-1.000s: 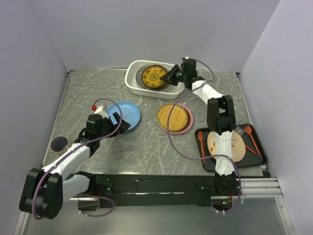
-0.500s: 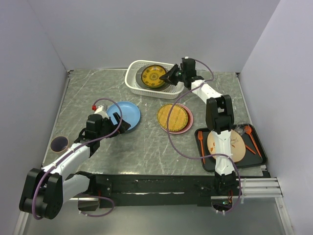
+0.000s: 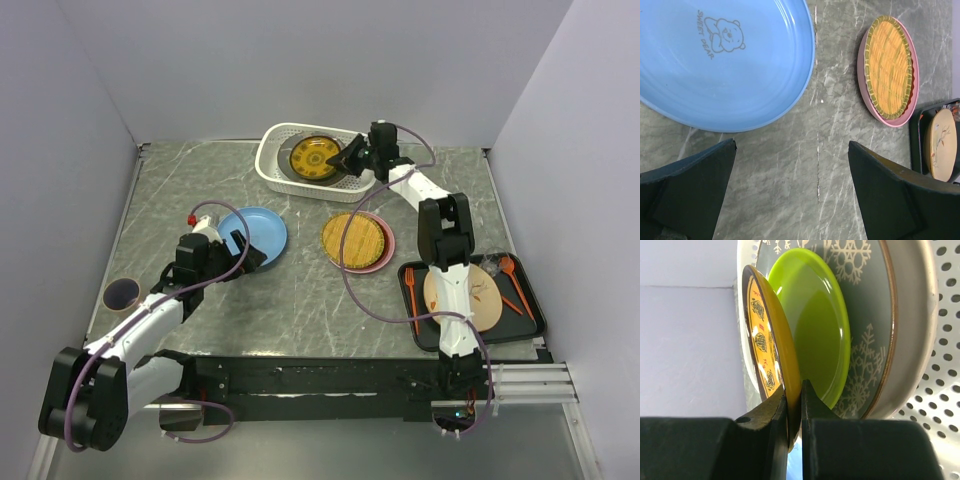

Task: Place the plates into the plastic bin on the countertop
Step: Place the plate in the plastic bin.

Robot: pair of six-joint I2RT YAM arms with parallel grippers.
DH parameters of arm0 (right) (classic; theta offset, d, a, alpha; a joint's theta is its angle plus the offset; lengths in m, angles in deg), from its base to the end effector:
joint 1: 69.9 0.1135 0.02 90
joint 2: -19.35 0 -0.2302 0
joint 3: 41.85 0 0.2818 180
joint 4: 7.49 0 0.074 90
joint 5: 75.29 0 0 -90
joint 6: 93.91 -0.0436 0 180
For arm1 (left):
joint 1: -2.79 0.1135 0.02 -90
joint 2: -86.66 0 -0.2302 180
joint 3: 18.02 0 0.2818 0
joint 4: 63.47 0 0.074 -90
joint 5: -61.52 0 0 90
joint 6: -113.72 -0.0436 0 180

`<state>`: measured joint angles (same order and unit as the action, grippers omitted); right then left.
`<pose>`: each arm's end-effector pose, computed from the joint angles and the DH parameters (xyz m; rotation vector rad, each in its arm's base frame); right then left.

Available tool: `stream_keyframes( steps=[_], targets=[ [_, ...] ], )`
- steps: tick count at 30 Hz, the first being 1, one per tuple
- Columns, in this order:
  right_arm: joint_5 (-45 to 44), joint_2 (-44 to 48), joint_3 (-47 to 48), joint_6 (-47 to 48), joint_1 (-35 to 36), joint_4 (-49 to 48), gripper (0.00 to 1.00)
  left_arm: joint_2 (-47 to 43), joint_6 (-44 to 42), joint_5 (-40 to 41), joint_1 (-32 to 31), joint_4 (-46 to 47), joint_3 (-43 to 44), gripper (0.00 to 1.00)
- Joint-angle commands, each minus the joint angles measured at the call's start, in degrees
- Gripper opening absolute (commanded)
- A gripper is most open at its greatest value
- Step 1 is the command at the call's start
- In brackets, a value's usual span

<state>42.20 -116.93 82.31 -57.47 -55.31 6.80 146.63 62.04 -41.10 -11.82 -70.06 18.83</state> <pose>0.5396 0.1612 0.1633 0.4155 2.1653 1.1988 0.2542 -0.0761 0.1444 -0.3094 2.1522 -0.7764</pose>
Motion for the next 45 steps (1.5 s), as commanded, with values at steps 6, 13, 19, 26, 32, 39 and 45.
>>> stream_keyframes(
  steps=[6, 13, 19, 26, 32, 39, 45],
  targets=[
    [0.0, -2.7, 6.3, 0.9, 0.4, -0.2, 0.31, -0.6, -0.7, -1.1, -0.2, 1.9, 0.4, 0.99],
    [-0.7, -0.7, 4.5, 3.5, 0.5, 1.8, 0.58, -1.2, 0.2, -1.5, -0.2, 3.4, -1.3, 0.99],
    [-3.2, 7.6, -4.1, 7.7, 0.5, 2.9, 0.74, -0.1, 1.0, -2.8, -0.2, 4.9, -2.0, 0.99],
    [-2.3, 13.6, -8.3, 9.5, 0.5, 4.9, 0.79, -0.6, 0.9, -2.8, -0.2, 4.4, -1.8, 0.99],
    [-2.1, 12.5, -5.8, 9.5, 0.5, 6.4, 0.79, -1.3, 0.3, -2.4, -0.2, 3.3, -1.7, 0.99],
    [-4.2, 13.9, -10.0, 11.1, 0.5, 7.4, 0.80, -1.0, 0.5, -2.7, -0.2, 3.8, -2.2, 0.99],
    [-6.5, 14.7, -11.4, 13.4, 0.6, 9.9, 0.79, 0.2, 0.8, -3.1, -0.2, 4.9, -2.4, 0.99]
  ],
)
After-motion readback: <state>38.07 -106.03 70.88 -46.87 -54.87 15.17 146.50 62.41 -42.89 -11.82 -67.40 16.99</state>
